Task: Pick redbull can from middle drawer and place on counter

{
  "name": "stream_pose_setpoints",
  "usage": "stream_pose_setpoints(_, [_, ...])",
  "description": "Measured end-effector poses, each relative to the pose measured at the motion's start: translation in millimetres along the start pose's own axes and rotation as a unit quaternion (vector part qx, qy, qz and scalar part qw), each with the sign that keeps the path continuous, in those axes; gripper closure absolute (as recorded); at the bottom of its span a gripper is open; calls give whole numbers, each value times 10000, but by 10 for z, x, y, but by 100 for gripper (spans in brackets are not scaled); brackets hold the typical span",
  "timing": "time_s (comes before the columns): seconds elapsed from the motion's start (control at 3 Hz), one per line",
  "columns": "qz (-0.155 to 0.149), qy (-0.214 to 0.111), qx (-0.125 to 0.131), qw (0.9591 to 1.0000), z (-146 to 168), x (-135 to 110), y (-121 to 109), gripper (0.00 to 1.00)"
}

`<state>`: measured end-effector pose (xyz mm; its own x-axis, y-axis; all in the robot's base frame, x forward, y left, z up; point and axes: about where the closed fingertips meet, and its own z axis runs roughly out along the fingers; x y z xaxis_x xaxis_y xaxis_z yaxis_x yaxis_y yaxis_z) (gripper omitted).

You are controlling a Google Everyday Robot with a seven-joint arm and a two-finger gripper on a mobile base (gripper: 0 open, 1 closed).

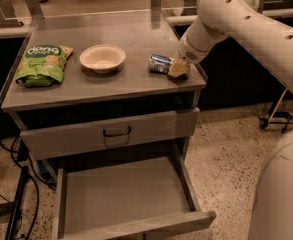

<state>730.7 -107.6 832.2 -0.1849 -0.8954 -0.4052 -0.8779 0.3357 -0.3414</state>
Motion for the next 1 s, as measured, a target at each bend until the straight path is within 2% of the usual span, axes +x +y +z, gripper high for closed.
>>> stream_pose_setpoints(0.33, [0,0,0,10000,0,0,0,14])
stream_pose_setpoints(0.67, [0,0,-1,10000,1,0,0,0])
stream_pose_setpoints(1.0, [0,0,-1,10000,1,0,0,0])
